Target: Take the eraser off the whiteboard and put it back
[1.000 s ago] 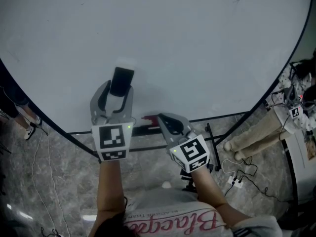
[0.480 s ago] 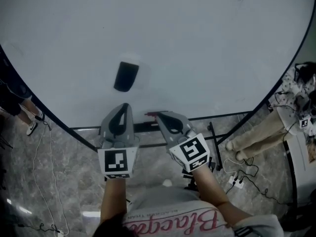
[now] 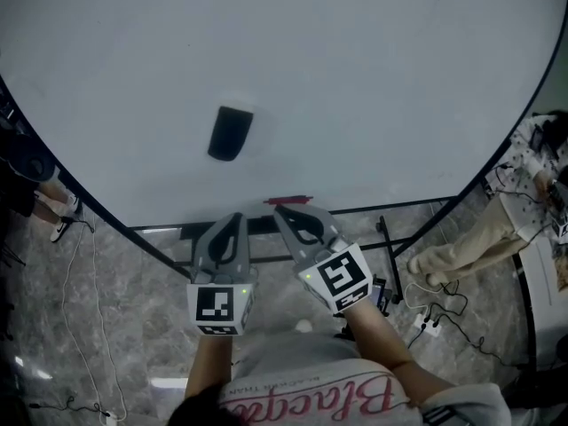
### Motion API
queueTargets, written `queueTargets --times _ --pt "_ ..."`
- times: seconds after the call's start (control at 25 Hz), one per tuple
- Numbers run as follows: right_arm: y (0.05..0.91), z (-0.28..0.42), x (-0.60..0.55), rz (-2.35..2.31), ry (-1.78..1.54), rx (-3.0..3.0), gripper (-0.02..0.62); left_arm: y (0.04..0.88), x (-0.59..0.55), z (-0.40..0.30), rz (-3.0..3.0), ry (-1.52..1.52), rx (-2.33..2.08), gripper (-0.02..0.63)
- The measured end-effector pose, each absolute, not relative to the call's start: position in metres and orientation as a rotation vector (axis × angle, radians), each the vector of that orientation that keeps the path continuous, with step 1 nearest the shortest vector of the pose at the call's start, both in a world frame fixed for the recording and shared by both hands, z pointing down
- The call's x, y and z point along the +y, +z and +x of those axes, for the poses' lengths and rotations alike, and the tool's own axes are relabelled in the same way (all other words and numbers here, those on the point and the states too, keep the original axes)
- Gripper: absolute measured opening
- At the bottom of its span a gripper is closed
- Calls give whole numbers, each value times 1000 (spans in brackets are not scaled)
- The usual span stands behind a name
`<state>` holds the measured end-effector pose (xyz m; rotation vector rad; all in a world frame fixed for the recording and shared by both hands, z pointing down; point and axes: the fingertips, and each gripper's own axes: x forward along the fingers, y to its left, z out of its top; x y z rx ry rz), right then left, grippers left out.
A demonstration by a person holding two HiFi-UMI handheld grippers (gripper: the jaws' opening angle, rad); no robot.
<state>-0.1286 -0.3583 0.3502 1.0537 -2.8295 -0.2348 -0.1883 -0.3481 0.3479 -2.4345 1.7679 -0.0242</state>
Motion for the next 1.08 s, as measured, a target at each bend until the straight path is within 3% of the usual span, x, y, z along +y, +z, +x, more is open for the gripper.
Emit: queueTargets --times 1.08 --pt "344 -120 -352 1066 -290 -2787 0 337 -353 -172 -2476 33 1725 0"
